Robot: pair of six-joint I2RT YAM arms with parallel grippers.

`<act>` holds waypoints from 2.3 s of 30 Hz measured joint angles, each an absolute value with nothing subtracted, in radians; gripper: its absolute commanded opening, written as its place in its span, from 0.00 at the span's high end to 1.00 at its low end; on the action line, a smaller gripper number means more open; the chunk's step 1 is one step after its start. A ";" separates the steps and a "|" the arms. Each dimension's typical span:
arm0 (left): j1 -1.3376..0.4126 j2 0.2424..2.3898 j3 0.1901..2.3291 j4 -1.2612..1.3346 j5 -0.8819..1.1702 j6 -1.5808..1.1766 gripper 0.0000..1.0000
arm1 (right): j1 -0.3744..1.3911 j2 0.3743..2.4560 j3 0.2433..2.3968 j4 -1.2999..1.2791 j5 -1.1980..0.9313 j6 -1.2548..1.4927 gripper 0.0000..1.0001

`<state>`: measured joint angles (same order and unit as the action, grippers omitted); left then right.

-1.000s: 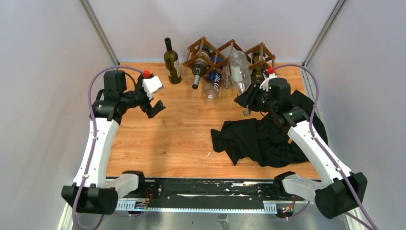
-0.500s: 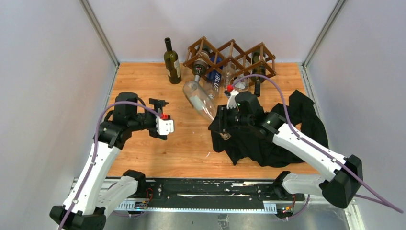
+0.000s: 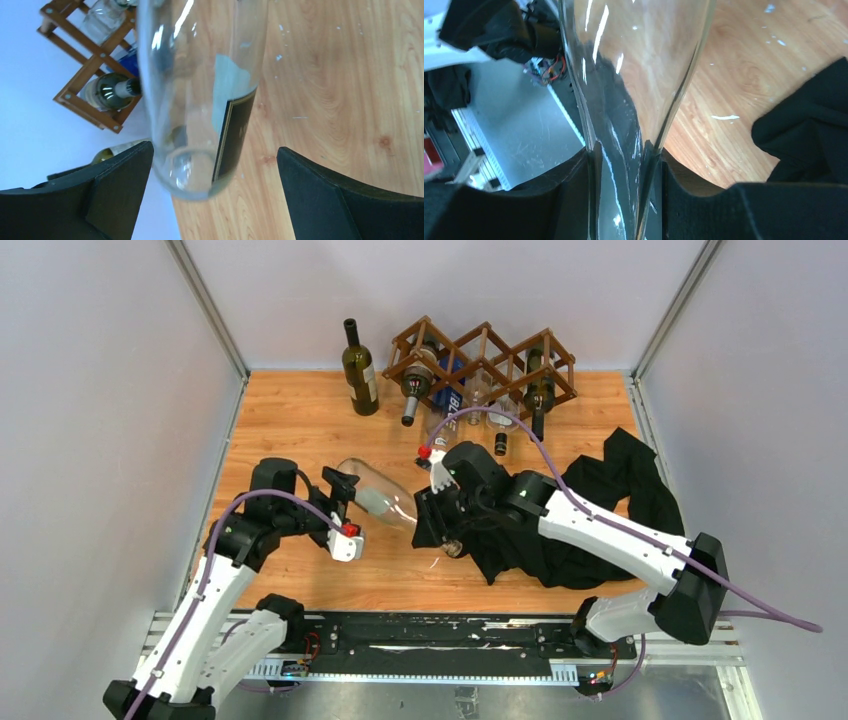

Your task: Take the wine bottle off the wine rack

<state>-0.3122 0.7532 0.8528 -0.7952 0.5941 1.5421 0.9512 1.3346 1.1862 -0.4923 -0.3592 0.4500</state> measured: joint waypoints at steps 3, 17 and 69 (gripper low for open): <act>-0.321 0.748 0.818 -0.793 0.588 1.572 0.00 | 0.993 1.343 1.216 -0.522 -0.381 0.421 1.00; -0.337 0.781 0.755 -0.795 0.548 1.619 0.09 | 1.064 1.353 1.276 -0.632 -0.425 0.305 1.00; -0.358 0.687 0.609 -0.068 0.542 0.429 1.00 | 1.053 1.021 1.158 0.053 0.139 0.226 0.16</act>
